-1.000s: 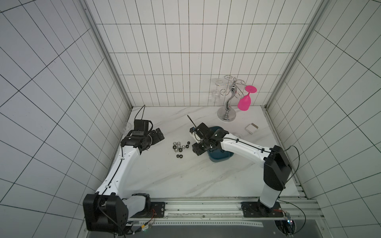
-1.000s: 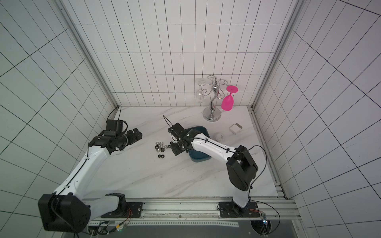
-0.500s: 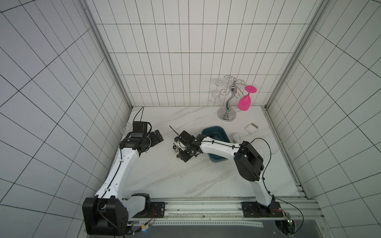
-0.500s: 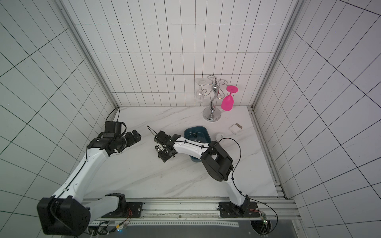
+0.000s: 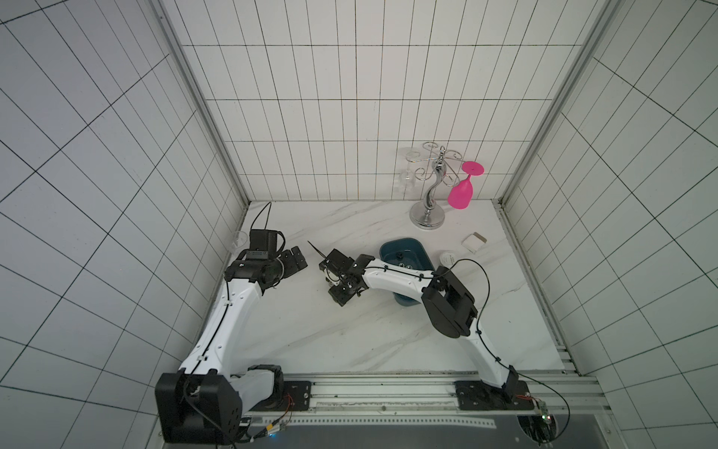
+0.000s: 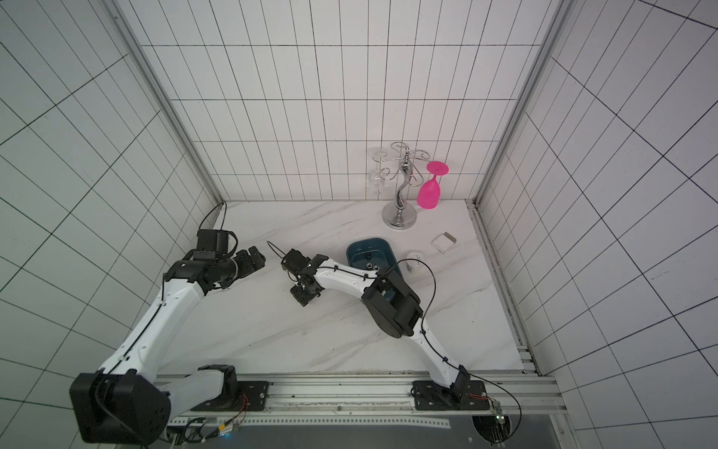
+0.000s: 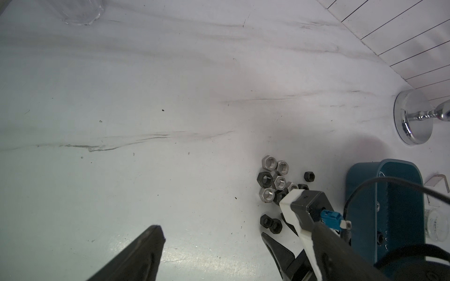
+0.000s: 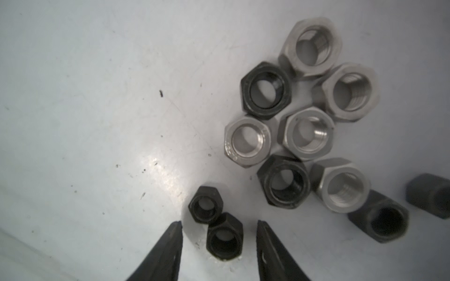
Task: Put the nuts on the desktop into the storage box
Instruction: Pick up the nut from the center of the board.
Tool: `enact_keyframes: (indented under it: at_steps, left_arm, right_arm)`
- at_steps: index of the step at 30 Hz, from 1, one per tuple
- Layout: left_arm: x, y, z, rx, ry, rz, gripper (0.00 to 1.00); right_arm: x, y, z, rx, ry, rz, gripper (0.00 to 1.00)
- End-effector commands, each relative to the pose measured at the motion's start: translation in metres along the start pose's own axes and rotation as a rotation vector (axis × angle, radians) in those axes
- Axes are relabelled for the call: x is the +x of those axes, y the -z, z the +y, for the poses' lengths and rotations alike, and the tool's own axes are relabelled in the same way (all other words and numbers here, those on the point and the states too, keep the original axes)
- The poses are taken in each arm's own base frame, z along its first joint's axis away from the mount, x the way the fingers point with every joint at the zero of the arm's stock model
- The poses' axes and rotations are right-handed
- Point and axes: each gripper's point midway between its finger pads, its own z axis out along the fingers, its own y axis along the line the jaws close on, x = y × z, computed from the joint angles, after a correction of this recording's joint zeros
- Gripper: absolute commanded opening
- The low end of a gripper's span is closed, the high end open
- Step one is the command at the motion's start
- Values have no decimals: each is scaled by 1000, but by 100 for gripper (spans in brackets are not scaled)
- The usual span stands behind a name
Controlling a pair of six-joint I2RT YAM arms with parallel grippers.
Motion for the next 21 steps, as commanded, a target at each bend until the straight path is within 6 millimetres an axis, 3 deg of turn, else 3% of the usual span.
enact_keyframes:
  at_steps: [1, 4, 7, 13, 17, 21]
  left_arm:
    - [-4, 7, 0, 2, -16, -24, 98]
    - [-3, 7, 0, 2, -14, -24, 98]
    - [-4, 8, 0, 6, -13, -26, 98]
    - [-6, 11, -6, 33, -33, -40, 98]
    - [-2, 7, -12, 65, -25, -26, 98]
    - [1, 2, -20, 79, -40, -19, 98]
  right_arm:
    - [12, -6, -1, 34, 11, 57, 29]
    - [10, 1, -3, 49, 1, 43, 20]
    - [-3, 26, -6, 62, -13, -28, 19]
    - [-27, 106, -24, 75, -92, -206, 20]
    - [-16, 148, -64, 100, -219, -271, 21]
    - [17, 166, -122, 168, -358, -260, 21]
